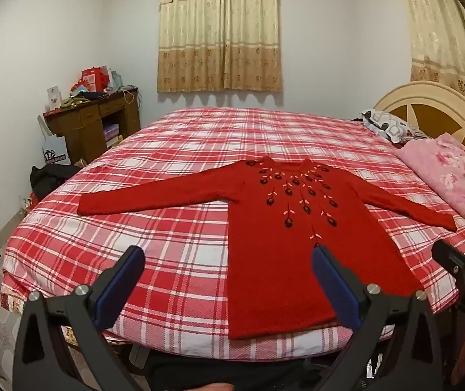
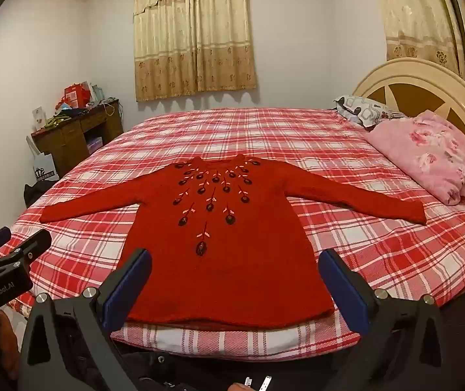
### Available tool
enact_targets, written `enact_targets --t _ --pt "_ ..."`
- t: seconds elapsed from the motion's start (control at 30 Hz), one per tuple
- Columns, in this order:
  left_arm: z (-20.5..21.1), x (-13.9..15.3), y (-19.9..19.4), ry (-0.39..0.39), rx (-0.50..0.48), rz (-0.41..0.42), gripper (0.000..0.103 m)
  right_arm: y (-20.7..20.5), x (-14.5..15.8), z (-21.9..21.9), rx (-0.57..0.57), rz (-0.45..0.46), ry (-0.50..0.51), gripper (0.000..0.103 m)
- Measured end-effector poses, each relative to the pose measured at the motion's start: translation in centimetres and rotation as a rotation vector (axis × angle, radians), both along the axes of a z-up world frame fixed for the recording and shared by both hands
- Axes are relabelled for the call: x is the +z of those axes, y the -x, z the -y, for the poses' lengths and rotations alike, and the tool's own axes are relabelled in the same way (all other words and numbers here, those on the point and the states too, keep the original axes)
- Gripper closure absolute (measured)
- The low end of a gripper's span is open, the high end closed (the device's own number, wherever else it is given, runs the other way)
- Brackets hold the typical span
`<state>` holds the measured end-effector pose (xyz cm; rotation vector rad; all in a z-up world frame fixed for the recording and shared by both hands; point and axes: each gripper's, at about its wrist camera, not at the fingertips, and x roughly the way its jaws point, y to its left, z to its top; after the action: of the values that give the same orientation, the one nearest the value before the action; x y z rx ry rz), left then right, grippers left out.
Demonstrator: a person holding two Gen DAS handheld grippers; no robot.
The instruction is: Fold small clothes
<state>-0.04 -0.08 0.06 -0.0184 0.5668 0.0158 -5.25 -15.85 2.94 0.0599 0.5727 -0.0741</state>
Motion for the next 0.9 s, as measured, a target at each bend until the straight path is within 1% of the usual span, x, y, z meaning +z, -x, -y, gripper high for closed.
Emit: enact_targets --t 0.03,0.13,0.17,0.37,0.43,0.5,0.9 --pt "0.0 0.0 0.0 -0.004 0.000 0.003 0.000 -0.1 0.0 0.0 -0.001 -0.013 0.004 0.001" --pt "0.2 0.0 0.0 -0.016 0.001 0.009 0.000 -0.1 0.2 0.1 -0.002 -0.012 0.006 0.001" --pt "-0.1 0.0 0.2 0.006 0.000 0.010 0.000 -0.1 0.2 0.1 -0.002 -0.012 0.006 0.001" --pt "-0.4 -0.5 0.3 0.009 0.006 0.003 0.000 -0.3 -0.9 0.2 0.004 -0.026 -0.009 0.001" --pt "-0.5 -0.5 0.5 0.011 0.008 0.000 0.000 -0.4 -0.6 0.6 0.006 -0.035 -0.020 0.001" --pt "-0.6 -0.6 -0.3 0.016 0.009 -0.015 0.000 -0.5 -0.6 0.6 0.006 -0.037 -0.021 0.001" --pt "-0.5 -1.0 -0.5 0.019 0.000 -0.037 0.000 -0.7 -1.3 0.4 0.016 -0.058 -0.037 0.001"
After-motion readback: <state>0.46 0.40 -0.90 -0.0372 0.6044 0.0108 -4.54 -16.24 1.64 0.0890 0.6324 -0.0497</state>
